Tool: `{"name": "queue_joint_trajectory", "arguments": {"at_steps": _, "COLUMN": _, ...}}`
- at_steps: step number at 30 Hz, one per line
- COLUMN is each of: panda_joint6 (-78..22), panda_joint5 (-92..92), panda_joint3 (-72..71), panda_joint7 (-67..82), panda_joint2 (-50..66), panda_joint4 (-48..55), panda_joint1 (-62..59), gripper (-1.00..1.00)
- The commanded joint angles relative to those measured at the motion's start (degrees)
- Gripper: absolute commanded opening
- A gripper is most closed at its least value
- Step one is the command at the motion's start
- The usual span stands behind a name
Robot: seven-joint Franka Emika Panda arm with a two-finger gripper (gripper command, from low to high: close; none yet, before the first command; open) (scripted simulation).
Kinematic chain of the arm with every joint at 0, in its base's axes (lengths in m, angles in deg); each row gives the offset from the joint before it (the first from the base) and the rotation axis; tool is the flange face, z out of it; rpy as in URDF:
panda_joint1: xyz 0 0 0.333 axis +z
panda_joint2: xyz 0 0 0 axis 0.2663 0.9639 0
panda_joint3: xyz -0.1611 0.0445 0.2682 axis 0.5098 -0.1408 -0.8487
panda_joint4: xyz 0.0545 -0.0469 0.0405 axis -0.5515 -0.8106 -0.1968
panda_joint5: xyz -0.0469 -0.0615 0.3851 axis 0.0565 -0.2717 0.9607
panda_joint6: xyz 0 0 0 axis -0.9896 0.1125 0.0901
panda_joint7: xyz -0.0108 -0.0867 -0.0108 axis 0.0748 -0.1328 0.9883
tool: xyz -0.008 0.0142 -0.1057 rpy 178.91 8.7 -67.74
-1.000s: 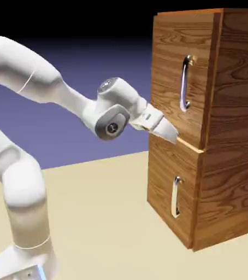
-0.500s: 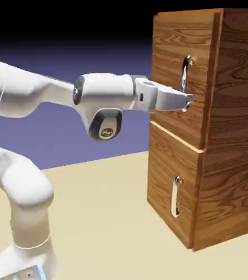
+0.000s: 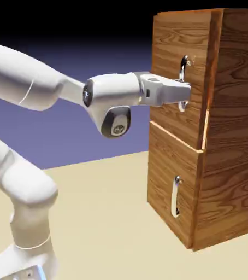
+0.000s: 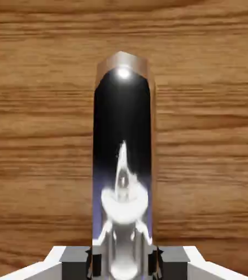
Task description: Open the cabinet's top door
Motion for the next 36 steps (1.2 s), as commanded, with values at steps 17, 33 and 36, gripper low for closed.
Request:
{"name": "queue_joint_trajectory", "arguments": {"at_steps": 17, "panda_joint6": 3.1, "panda_joint5": -30.3, "panda_joint3": -17.0, "panda_joint7": -36.2, "panda_joint2": 3.0, "panda_joint4": 1.1, "panda_joint1": -31.6, "gripper": -1.0}}
{"name": "queue_joint_trajectory", "arguments": {"at_steps": 33, "panda_joint6": -9.2, "panda_joint5": -23.8, "panda_joint3": -38.7, "panda_joint7": -50.7, "panda_joint2": -21.8, "panda_joint4": -9.2, "panda_joint1": -51.8, "gripper": -1.0}}
{"name": "queue_joint_trajectory", "arguments": {"at_steps": 36, "panda_joint6": -14.6, "panda_joint5": -22.2, "panda_joint3": -41.3, "panda_joint7": -53.0, "panda_joint2": -28.0, "panda_joint4": -10.7, "panda_joint1": -52.2, "gripper": -1.0}}
